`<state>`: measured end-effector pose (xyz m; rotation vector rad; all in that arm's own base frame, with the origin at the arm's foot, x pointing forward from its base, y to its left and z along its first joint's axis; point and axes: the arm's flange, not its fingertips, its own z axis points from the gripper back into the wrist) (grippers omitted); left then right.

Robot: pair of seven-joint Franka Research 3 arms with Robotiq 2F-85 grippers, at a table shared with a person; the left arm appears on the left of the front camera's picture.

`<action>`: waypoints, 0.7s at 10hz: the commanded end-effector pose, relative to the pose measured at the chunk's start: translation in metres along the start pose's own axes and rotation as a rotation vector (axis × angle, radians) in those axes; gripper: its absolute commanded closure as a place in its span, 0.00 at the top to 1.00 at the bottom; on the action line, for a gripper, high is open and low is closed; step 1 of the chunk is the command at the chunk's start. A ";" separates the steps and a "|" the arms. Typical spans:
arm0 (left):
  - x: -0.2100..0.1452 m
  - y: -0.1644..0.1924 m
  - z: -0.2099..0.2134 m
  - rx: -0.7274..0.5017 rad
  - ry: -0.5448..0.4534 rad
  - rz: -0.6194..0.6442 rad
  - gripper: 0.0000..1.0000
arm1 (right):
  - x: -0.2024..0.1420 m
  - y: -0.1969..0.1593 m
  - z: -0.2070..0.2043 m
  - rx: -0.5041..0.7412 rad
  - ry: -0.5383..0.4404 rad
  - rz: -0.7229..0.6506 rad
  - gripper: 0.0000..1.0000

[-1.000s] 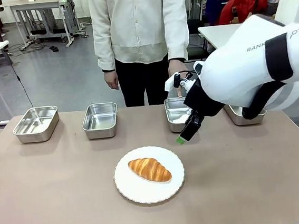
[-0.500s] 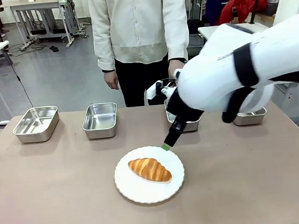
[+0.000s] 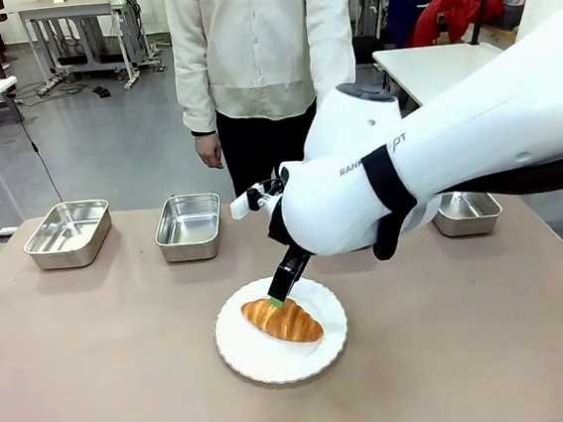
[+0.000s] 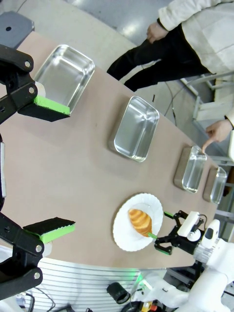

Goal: Place the bread in the container.
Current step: Place the Butter Roll into the Airtight Container indicated by the human.

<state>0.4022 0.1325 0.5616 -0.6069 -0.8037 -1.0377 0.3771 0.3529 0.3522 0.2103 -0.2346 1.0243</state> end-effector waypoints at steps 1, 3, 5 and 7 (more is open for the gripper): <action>0.000 -0.002 0.001 -0.004 0.011 0.002 1.00 | 0.018 0.006 -0.010 -0.032 0.056 -0.029 1.00; 0.000 -0.002 0.001 -0.004 0.011 0.002 1.00 | 0.020 0.011 -0.020 -0.021 0.070 -0.036 1.00; 0.000 -0.002 0.001 -0.004 0.011 0.002 1.00 | 0.020 0.012 -0.029 -0.017 0.094 -0.027 1.00; 0.000 -0.002 0.001 -0.004 0.011 0.002 1.00 | 0.019 0.011 -0.038 -0.022 0.119 -0.032 1.00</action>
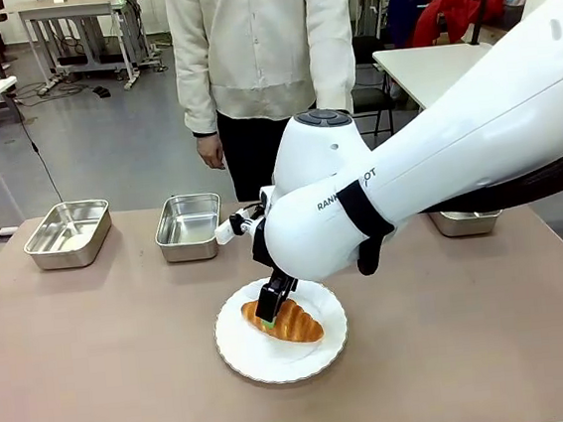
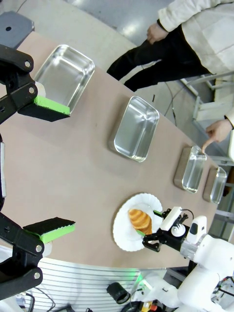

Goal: Place the bread in the container.
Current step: Place the Butter Roll into the Airtight Container indicated by the human.

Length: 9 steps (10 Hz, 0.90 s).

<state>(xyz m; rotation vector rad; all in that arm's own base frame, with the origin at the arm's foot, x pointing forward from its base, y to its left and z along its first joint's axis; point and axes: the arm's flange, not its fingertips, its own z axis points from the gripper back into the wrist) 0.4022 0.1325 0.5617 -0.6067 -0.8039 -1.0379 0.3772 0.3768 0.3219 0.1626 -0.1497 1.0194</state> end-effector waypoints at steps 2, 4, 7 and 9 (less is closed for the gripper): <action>0.000 -0.002 0.001 -0.004 0.011 0.002 1.00 | 0.007 0.001 -0.012 -0.010 0.042 -0.010 1.00; 0.000 -0.002 0.001 -0.004 0.011 0.002 1.00 | 0.006 0.001 -0.019 0.002 0.042 -0.007 1.00; 0.000 -0.002 0.001 -0.004 0.011 0.002 1.00 | 0.007 0.004 -0.032 -0.007 0.072 0.000 1.00; 0.000 -0.002 0.001 -0.004 0.011 0.002 1.00 | 0.007 0.004 -0.033 -0.017 0.068 -0.008 1.00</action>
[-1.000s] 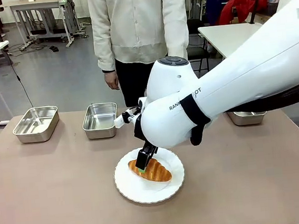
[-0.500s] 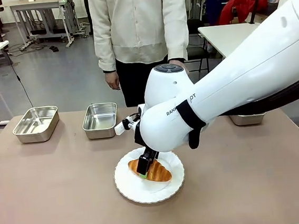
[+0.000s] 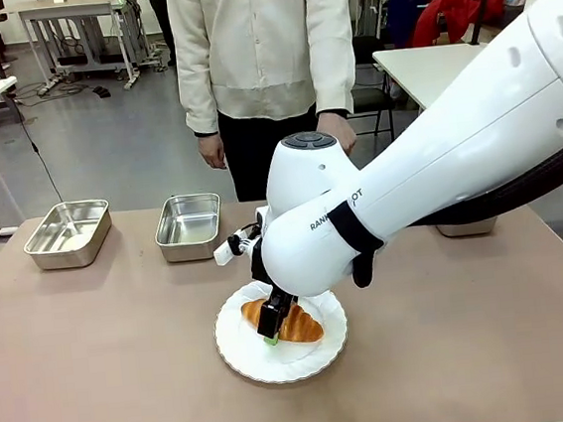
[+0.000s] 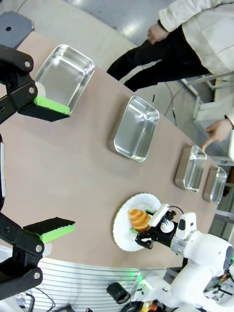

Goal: Place the bread in the container.
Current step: Place the Butter Roll into the Airtight Container indicated by the human.

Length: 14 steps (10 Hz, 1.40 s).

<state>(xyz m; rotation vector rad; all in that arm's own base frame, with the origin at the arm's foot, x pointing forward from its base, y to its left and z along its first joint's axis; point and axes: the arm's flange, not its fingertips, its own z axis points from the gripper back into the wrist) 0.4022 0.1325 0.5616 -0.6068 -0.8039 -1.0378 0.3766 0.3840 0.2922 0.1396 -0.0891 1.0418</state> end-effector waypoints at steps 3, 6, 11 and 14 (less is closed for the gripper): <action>0.000 -0.002 0.001 -0.004 0.011 0.002 1.00 | 0.008 0.001 0.000 -0.047 0.005 -0.049 0.60; 0.000 -0.002 0.001 -0.004 0.011 0.002 1.00 | 0.008 0.002 0.000 -0.046 0.017 -0.051 0.55; 0.000 -0.002 0.001 -0.004 0.011 0.002 1.00 | 0.004 -0.008 0.007 -0.035 -0.005 -0.031 0.20; 0.000 -0.002 0.001 -0.004 0.011 0.002 1.00 | 0.011 -0.005 0.030 -0.056 -0.034 -0.085 0.22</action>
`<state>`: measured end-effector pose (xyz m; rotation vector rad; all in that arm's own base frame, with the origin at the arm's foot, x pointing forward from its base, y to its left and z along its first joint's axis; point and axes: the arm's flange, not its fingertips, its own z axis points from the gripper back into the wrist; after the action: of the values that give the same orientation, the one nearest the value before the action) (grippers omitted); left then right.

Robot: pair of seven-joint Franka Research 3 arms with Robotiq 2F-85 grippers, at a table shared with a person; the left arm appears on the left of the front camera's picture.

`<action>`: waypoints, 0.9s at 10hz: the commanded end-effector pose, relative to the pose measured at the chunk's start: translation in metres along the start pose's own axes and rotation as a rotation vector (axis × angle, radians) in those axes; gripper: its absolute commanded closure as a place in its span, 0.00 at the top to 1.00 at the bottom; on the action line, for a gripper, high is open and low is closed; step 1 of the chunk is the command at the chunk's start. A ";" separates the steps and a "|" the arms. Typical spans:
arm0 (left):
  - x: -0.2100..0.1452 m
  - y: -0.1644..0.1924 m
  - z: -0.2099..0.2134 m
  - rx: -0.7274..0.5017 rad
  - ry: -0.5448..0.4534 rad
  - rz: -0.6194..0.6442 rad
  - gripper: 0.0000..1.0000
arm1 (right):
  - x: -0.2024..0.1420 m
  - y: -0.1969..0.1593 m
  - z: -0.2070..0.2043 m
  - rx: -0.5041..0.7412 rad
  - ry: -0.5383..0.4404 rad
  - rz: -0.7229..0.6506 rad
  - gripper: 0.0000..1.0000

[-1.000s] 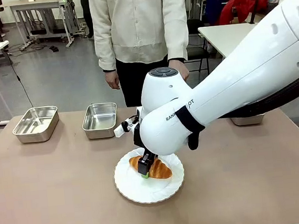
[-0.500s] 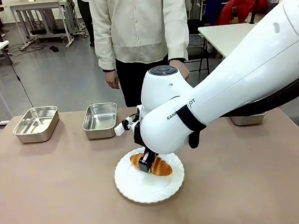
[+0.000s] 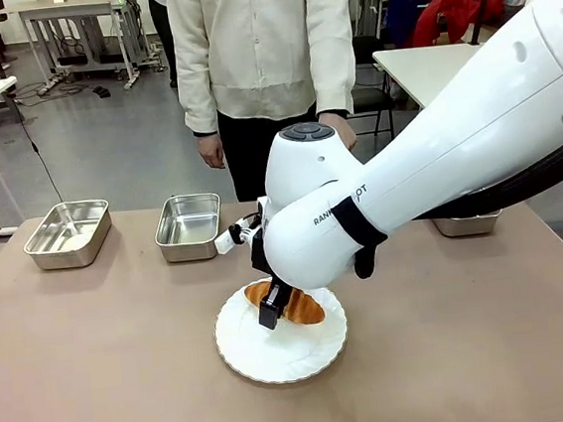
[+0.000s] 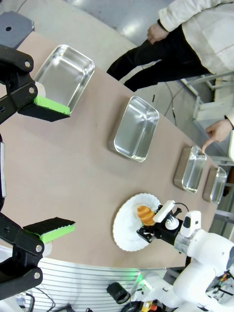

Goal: Place the bread in the container.
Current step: Place the Butter Roll into the Airtight Container indicated by the human.

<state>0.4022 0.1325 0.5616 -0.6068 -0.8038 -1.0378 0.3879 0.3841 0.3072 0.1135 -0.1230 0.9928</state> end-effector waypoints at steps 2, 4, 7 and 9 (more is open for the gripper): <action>0.000 -0.002 0.001 -0.004 0.011 0.002 1.00 | 0.008 0.001 0.027 -0.007 0.008 -0.058 0.22; 0.000 -0.002 0.001 -0.004 0.011 0.002 1.00 | 0.013 -0.004 0.041 -0.022 -0.007 -0.108 0.22; 0.000 -0.002 0.001 -0.004 0.011 0.002 1.00 | 0.023 -0.035 0.092 -0.083 -0.098 -0.299 0.22; 0.000 -0.002 0.001 -0.004 0.011 0.002 1.00 | 0.032 -0.081 0.129 -0.126 -0.183 -0.463 0.22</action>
<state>0.4021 0.1327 0.5617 -0.6064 -0.8040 -1.0374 0.4528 0.3486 0.4277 0.1320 -0.2812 0.6108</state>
